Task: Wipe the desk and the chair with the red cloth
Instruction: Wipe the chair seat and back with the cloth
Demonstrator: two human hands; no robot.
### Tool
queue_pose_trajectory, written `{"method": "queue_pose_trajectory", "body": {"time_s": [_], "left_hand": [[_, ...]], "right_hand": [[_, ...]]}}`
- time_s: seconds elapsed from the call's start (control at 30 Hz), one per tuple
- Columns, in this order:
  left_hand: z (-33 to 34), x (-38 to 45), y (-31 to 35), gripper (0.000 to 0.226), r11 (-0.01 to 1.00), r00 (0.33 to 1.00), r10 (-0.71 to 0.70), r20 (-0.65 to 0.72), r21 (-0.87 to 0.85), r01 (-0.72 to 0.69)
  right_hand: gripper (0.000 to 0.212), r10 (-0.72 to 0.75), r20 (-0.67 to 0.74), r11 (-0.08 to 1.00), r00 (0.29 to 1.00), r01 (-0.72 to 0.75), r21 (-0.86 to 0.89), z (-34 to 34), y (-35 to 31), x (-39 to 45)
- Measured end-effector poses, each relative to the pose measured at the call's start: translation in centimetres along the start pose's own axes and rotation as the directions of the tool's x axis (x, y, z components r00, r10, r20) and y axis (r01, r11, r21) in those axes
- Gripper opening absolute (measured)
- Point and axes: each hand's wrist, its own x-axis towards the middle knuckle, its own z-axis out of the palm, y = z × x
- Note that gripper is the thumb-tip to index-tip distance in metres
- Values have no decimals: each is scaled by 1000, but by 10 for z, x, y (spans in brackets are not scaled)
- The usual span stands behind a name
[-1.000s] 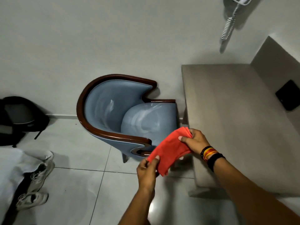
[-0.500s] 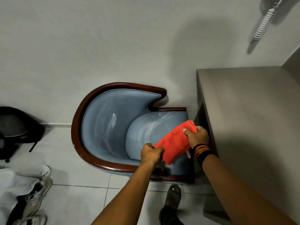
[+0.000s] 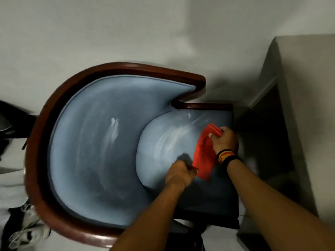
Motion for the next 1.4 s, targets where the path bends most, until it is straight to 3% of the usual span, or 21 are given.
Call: {"method": "queue_pose_trajectory", "body": {"time_s": [0.1,0.17,0.23,0.27,0.37,0.5,0.63,0.73,0.83,0.9,1.03,1.1,1.17,1.27,1.37,1.4], "left_hand": [[-16,34,-14,25,946,945,216,-245,293,-140],[-33,60,-35,31,890,828,398,-394,383,-246],[-50,89,-62,40,839,711,512,-482,458,-293],[-58,104,-74,45,832,706,517,-484,478,-281],[-66,143,-109,56,859,781,447,-436,453,-238],[-50,168,-137,58,881,730,462,-504,359,-309],[-44,174,-143,58,891,704,447,-553,346,-294],[-44,175,-142,59,888,707,450,-545,356,-290],[-46,172,-140,60,885,707,455,-541,362,-292],[-47,173,-141,59,891,710,443,-547,353,-284],[-47,172,-140,58,889,700,453,-552,338,-308],[-45,174,-143,58,883,687,465,-559,351,-312],[-43,176,-147,58,874,680,478,-556,378,-305],[-45,178,-147,58,868,677,489,-549,386,-314],[-49,173,-143,57,873,689,483,-539,361,-330],[-50,172,-141,57,872,693,484,-534,359,-332]], "right_hand": [[75,-79,28,968,996,84,-236,43,25,-6],[87,-150,81,899,985,171,-403,74,48,-22],[86,-211,102,823,972,233,-518,98,66,-37],[85,-232,70,802,970,231,-551,107,72,-39],[84,-210,-91,804,973,119,-583,119,70,-13],[77,-191,-182,804,964,48,-593,118,45,60],[72,-354,11,726,935,282,-627,139,9,91],[70,-523,180,607,833,513,-607,165,-4,67],[70,-629,389,475,673,729,-493,164,27,11],[70,-636,450,425,627,771,-474,143,63,-16],[71,-481,218,593,849,499,-632,105,80,4],[69,-425,104,664,899,387,-640,119,52,30],[66,-431,62,688,900,372,-623,154,16,47],[64,-541,190,599,820,533,-597,202,-14,34],[63,-669,443,389,597,789,-476,197,25,-27],[64,-668,494,355,556,822,-445,179,51,-48]]}}
